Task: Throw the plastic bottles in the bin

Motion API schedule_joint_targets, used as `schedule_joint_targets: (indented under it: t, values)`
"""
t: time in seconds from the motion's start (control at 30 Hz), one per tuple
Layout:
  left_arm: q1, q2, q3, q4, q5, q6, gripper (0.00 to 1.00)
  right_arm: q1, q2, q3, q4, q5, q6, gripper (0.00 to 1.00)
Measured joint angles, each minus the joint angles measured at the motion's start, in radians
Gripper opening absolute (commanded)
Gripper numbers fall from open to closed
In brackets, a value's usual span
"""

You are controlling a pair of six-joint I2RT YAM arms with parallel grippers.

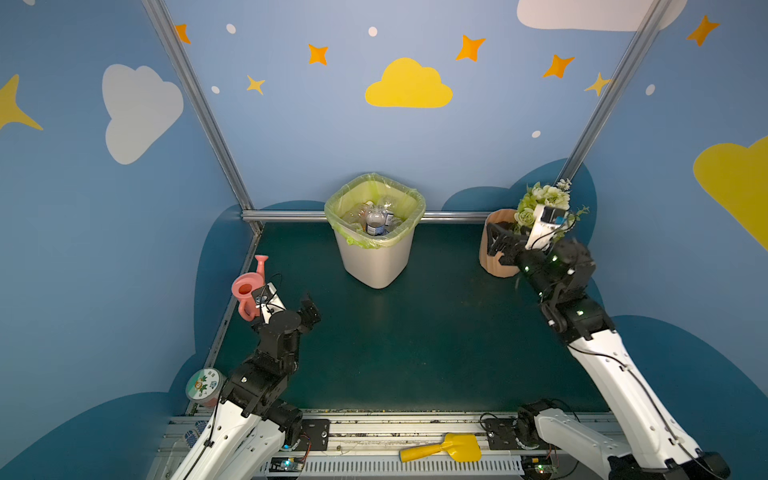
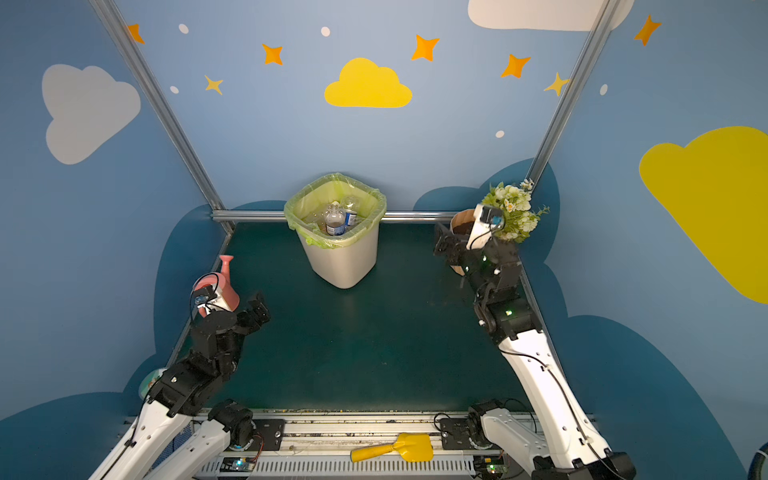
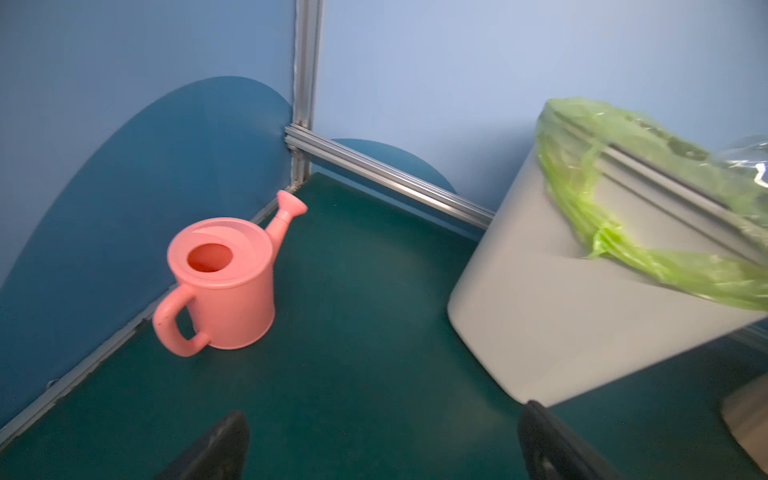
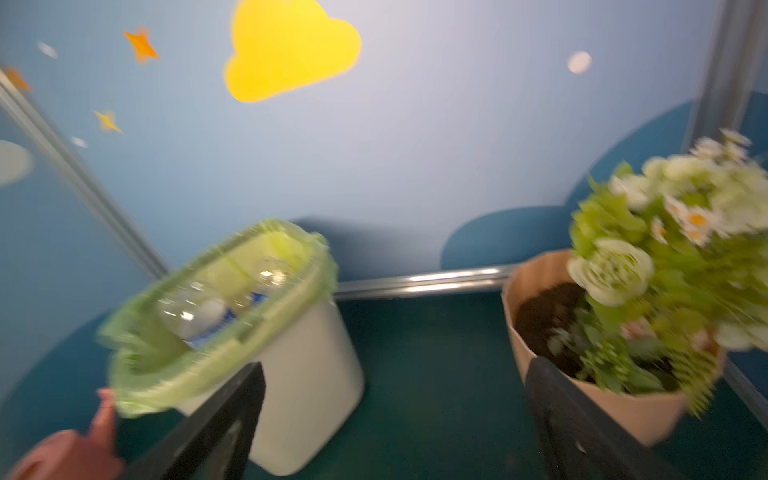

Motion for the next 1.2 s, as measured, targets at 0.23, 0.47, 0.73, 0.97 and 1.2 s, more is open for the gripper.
schedule_joint_targets:
  t: [0.23,0.47,0.73,0.97,1.2]
  values:
    - [0.006,0.002,-0.103,0.048,-0.128,0.073,1.00,-0.060,-0.086,-0.565,0.175,0.127,-0.224,0.96]
    - [0.056,0.095,-0.208,0.269,-0.159,0.211,1.00,-0.143,0.013,-0.662,0.443,0.082,-0.298,0.96]
    - [0.196,0.302,-0.257,0.491,-0.062,0.229,1.00,-0.198,0.387,-0.734,0.843,0.019,-0.287,0.96]
    - [0.283,0.468,-0.256,0.654,0.031,0.263,1.00,-0.251,0.553,-0.621,0.856,-0.087,-0.275,0.97]
    - [0.338,0.711,-0.256,0.890,0.104,0.311,1.00,-0.282,0.540,-0.582,0.846,-0.148,-0.263,0.97]
